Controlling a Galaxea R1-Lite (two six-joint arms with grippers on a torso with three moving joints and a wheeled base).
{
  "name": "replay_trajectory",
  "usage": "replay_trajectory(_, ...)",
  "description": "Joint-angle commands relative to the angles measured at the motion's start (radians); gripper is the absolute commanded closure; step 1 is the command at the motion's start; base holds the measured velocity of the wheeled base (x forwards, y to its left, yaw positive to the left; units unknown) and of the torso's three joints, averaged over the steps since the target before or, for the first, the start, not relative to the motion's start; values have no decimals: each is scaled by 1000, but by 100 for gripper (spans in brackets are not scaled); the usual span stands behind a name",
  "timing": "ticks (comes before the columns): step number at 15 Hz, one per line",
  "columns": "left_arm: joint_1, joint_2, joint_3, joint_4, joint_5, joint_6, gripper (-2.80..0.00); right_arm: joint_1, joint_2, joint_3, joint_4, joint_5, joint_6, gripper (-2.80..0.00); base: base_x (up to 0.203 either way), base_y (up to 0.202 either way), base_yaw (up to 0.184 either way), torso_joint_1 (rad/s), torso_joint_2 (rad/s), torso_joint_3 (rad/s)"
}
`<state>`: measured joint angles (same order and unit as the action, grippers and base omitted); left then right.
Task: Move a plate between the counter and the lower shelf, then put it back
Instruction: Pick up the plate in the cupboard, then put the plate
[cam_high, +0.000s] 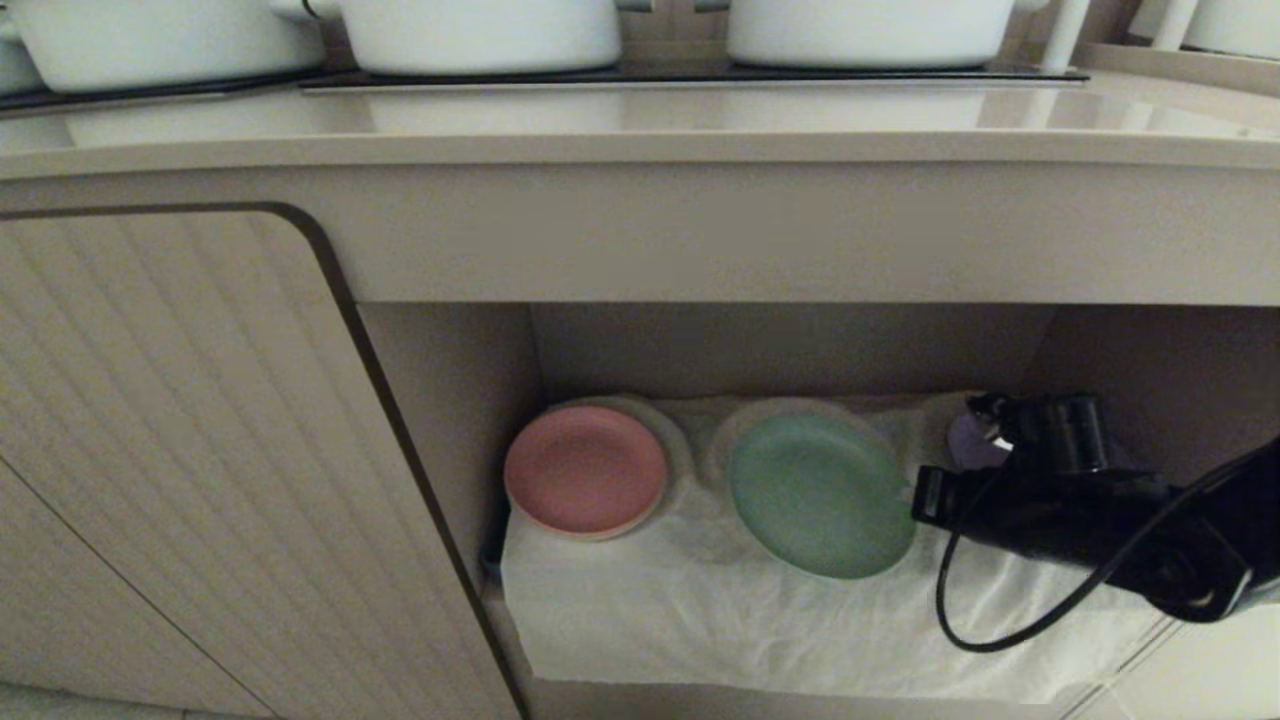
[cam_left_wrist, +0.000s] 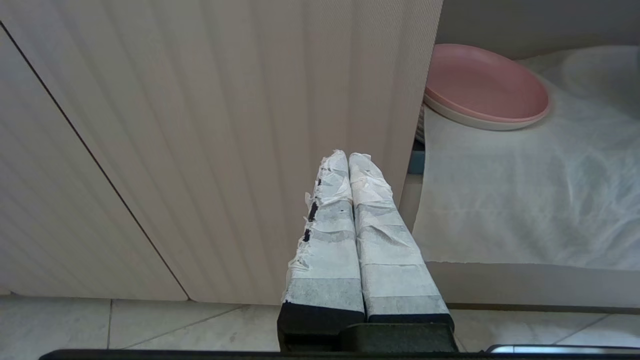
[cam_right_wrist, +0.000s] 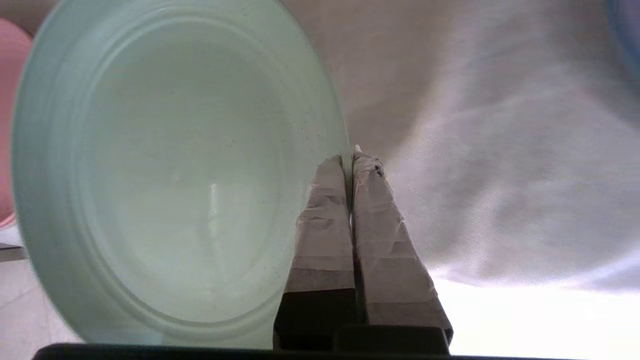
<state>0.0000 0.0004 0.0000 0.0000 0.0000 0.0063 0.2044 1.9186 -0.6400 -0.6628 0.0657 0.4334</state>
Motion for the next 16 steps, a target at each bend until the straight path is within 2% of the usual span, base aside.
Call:
replay_trajectory(1, 0, 0, 0, 0, 0, 0, 0, -8, -41, 25, -2, 0, 1, 0, 0, 0, 0, 0, 0, 0)
replay_trajectory(7, 0, 0, 0, 0, 0, 0, 0, -14, -131, 120, 25, 0, -2, 0, 0, 0, 0, 0, 0, 0)
replay_trajectory(10, 0, 0, 0, 0, 0, 0, 0, -14, -191, 168, 62, 4, -67, 0, 0, 0, 0, 0, 0, 0)
replay_trajectory(16, 0, 0, 0, -2, 0, 0, 0, -14, -307, 264, 66, 20, -91, 0, 0, 0, 0, 0, 0, 0)
